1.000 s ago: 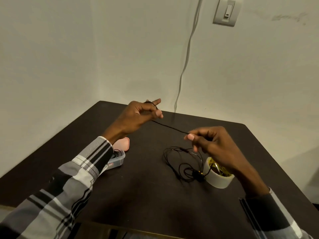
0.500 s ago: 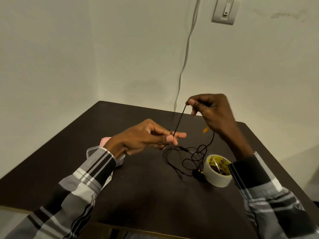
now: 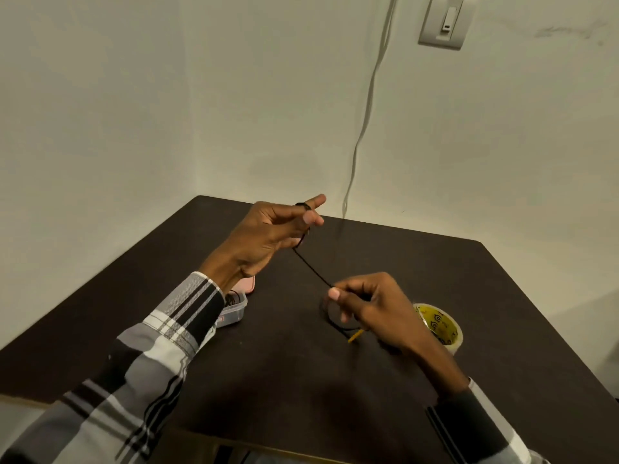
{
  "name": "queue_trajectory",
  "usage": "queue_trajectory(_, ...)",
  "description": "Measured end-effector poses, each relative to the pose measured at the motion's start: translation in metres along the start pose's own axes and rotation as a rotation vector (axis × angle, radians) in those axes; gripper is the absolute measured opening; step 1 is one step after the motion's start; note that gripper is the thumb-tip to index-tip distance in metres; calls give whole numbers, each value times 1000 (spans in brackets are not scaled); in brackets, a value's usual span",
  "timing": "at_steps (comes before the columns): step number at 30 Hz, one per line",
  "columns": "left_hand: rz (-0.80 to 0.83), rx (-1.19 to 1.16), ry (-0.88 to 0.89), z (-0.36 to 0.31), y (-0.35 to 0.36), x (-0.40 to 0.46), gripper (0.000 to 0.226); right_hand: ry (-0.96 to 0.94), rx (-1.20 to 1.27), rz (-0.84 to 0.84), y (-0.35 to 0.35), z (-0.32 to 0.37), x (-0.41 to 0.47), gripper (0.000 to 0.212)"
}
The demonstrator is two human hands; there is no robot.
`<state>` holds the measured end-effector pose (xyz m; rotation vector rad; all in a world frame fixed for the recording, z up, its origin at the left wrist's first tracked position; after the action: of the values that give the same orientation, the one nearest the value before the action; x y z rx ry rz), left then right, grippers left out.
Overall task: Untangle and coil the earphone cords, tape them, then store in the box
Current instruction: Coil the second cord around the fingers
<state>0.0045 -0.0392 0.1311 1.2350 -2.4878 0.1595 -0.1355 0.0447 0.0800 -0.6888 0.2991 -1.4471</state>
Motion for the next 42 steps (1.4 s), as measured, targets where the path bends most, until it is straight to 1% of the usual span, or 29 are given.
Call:
queue_trajectory(2, 18, 198, 35, 0, 1, 1, 14, -31, -72, -31, -17, 11, -5, 21)
queue_trajectory(5, 118, 370, -19, 11, 11, -1, 20, -83, -157, -101, -46, 28, -9, 19)
queue_trajectory(9, 240, 434, -134, 28, 26, -5, 20, -163, -342, -188, -74, 45, -5, 8)
queue_trajectory(12, 329, 455, -213, 34, 37, -11, 23, -242, -427, -204, -81, 56, 1, 9)
queue_trajectory(14, 413, 373, -241, 33, 47, -19, 18, -288, -401, -223, -84, 61, 6, 8)
queue_trajectory(15, 450, 297, -248, 30, 52, -23, 17, -284, -328, -236, -87, 61, 9, 7)
queue_trajectory(17, 485, 104, -242, 19, 58, -31, 17, -238, -113, -232, -91, 57, 17, 11)
queue_trajectory(19, 497, -80, -185, 4, 58, -33, 18, -159, 87, -195, -85, 47, 25, 22)
queue_trajectory(21, 486, -212, -134, -9, 55, -30, 19, -51, 315, -104, -65, 31, 33, 26)
queue_trajectory(23, 468, -283, -112, -16, 51, -27, 18, 14, 505, -21, -42, 18, 38, 31)
queue_trajectory(25, 455, -346, -88, -21, 45, -25, 18, 28, 577, 10, -28, 9, 39, 40)
queue_trajectory(28, 412, -444, -59, -26, 33, -22, 17, 36, 575, 8, -21, 0, 34, 32)
queue_trajectory(30, 369, -510, -35, -29, 25, -18, 18, 62, 582, 1, -20, -8, 31, 35)
queue_trajectory(32, 308, -552, -7, -30, 16, -15, 18, 94, 580, -15, -21, -15, 28, 33)
queue_trajectory(35, 213, -583, 41, -33, 5, -9, 17, 119, 611, -50, -23, -23, 24, 22)
queue_trajectory(37, 141, -602, 77, -35, -3, -6, 17, 127, 624, -94, -27, -29, 20, 22)
queue_trajectory(40, 12, -625, 128, -34, -17, -2, 21, 167, 553, -119, -27, -40, 13, 30)
queue_trajectory(42, -66, -645, 150, -32, -26, -1, 22, 190, 413, -96, -23, -45, 8, 32)
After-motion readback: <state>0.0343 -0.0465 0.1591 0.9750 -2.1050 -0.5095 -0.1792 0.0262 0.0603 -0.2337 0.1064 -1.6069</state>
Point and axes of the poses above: each hand's wrist, its own x-axis towards the middle knuckle, its own y-axis out of the palm, z = x × y, the point moved 9 cm from there along x, towards the middle knuckle, and after that the axes turned 4 degrees about -x, right-handed, at the moved point
